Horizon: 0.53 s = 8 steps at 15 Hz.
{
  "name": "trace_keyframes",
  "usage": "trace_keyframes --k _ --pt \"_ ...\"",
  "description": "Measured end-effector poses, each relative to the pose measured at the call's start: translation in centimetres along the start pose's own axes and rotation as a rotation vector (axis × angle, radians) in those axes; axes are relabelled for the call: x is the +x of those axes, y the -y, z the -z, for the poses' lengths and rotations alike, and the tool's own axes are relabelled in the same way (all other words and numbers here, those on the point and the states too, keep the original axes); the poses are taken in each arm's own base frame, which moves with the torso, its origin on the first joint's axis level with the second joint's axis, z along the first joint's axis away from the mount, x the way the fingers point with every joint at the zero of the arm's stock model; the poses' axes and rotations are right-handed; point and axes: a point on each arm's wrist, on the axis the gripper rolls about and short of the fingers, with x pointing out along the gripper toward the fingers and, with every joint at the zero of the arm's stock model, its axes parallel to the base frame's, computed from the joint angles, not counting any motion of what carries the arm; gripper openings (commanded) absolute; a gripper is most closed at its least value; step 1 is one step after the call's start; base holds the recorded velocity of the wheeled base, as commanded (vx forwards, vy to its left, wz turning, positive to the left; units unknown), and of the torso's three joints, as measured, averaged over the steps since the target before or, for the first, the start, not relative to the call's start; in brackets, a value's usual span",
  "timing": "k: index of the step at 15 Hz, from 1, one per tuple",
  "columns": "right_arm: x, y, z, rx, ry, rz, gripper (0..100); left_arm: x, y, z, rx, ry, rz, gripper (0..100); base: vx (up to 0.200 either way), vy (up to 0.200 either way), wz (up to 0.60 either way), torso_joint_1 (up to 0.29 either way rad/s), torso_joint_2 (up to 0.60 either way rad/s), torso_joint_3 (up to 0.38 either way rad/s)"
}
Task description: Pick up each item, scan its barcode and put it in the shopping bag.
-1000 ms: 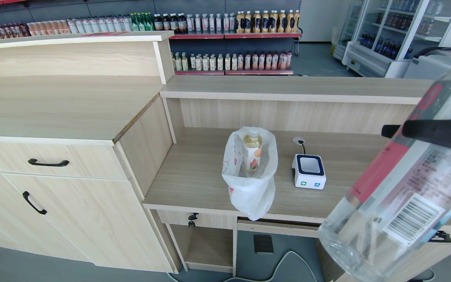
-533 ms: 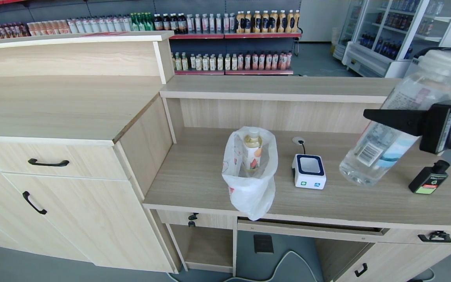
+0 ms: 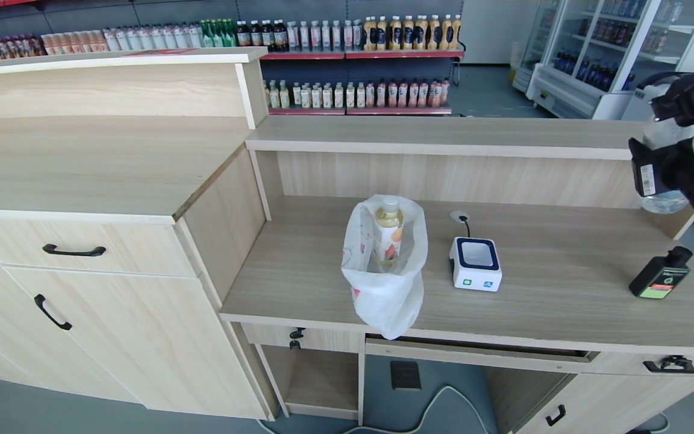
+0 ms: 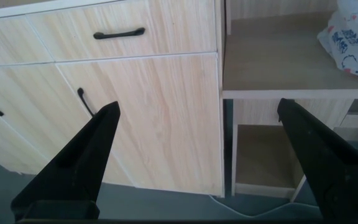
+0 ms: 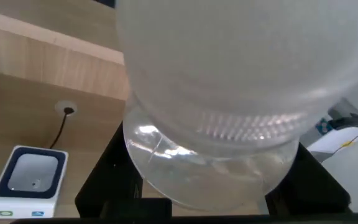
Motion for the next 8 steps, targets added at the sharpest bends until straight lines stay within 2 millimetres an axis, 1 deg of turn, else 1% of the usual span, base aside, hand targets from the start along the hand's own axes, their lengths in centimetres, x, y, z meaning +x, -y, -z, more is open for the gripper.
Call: trace_keyframes --k 1,2,3,4,6,8 --pt "0.5 -0.2 1.0 -0.068 0.017 -0.009 0 0.0 0.0 0.0 0.0 0.0 0.0 100 0.0 0.0 0.6 0.007 0.0 0.002" --pt "1.1 -0.5 2.4 -0.142 0.03 -0.056 0 0.0 0.0 0.0 0.001 0.0 0.0 100 0.0 0.0 0.6 0.002 0.0 0.002" --pt "1.7 -0.3 3.7 -0.232 0.028 -0.069 0 0.0 0.0 0.0 0.0 0.0 0.0 100 0.0 0.0 0.6 0.002 0.01 0.007" --pt "2.3 0.0 4.7 -0.293 0.033 -0.055 0 0.0 0.0 0.0 0.0 0.0 0.0 100 0.0 0.0 0.6 -0.002 0.0 0.002" --pt "3.4 -0.1 6.4 -0.375 0.105 -0.096 0 0.0 0.0 0.0 0.0 0.0 0.0 100 0.0 0.0 0.6 0.005 0.01 -0.002" --pt "4.5 0.0 7.8 -0.441 0.161 -0.096 0 0.0 0.0 0.0 0.0 0.0 0.0 100 0.0 0.0 0.0 0.0 0.0 0.0"
